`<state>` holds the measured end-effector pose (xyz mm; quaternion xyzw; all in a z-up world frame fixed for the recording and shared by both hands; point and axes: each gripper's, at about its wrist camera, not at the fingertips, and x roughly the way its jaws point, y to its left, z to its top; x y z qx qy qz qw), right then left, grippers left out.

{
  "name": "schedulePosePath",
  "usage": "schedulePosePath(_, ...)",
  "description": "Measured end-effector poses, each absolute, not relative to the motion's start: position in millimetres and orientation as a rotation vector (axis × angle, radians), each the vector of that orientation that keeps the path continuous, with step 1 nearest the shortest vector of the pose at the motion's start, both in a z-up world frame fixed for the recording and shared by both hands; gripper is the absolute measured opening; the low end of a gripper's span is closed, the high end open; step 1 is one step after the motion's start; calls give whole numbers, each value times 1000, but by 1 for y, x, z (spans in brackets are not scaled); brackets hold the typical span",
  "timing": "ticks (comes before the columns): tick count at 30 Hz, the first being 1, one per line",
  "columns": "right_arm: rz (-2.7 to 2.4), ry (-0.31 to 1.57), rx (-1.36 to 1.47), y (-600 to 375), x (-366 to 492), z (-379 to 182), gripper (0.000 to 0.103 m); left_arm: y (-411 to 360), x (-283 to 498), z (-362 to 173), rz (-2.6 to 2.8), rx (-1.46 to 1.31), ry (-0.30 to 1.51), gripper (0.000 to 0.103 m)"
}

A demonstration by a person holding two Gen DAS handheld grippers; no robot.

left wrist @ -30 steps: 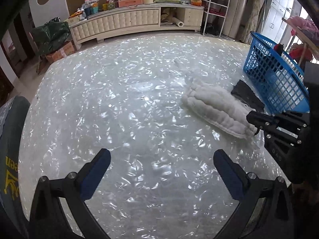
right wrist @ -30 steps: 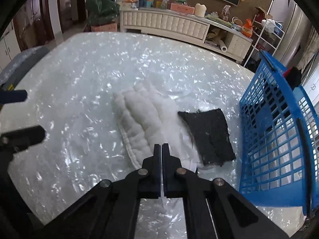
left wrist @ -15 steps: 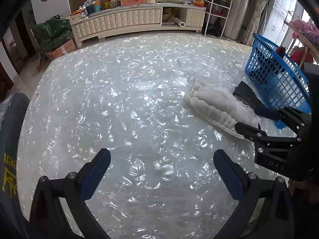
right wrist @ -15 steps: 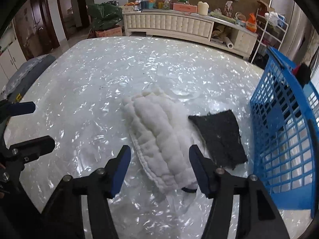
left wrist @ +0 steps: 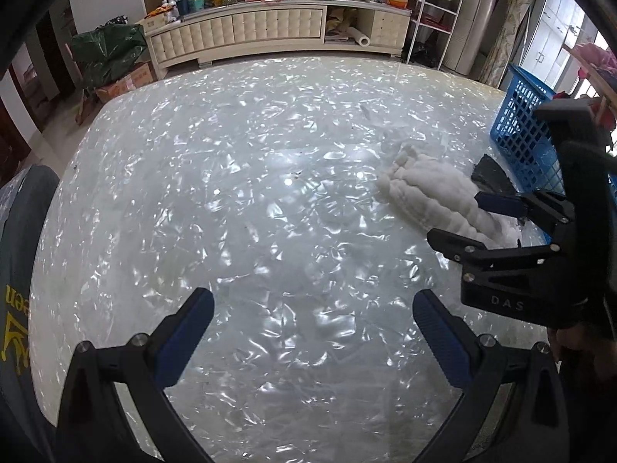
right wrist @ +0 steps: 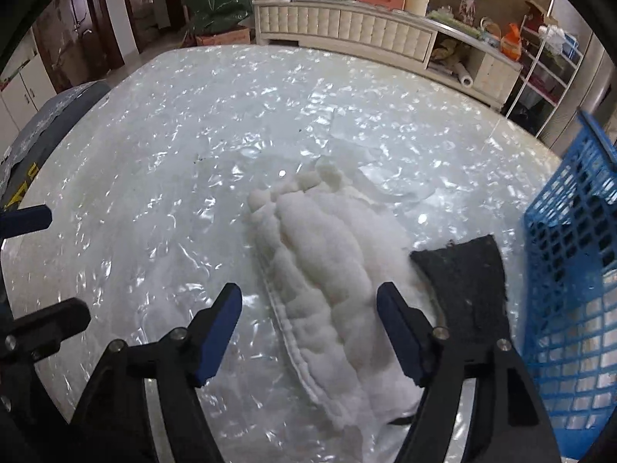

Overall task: Organize soft objects
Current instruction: 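Close the right tool on the white quilted pad, then carry the quilted pad over the basket with the right tool while the left tool approaches the ring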

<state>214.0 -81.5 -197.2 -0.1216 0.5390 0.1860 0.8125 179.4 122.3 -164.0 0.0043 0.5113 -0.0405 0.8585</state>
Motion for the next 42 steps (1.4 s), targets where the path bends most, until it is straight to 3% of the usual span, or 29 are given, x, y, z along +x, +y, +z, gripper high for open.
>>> schedulePosePath(1,403,1159,-250,-81,215,-199,70,123,180,-165,-83,10,1077,102)
schedulePosePath(2,406,1162,-245,-81,216,-200,62,123,180,-165,-82,11,1079,102)
schedulePosePath(3,404,1164,-253,-81,215,-202,47,124,180,-166,-80,11,1080,102)
schedulePosePath(6,376,1142,-272,-84,215,-202,28,123,180,-166,-79,10,1080,102)
schedulePosePath(8,369,1139,-254,-89,215,-200,23,122,180,-166,-81,15,1080,102)
schedulePosePath(42,394,879,-53,-194,151,-52,21,15,168,-109,-154,136,1000,102)
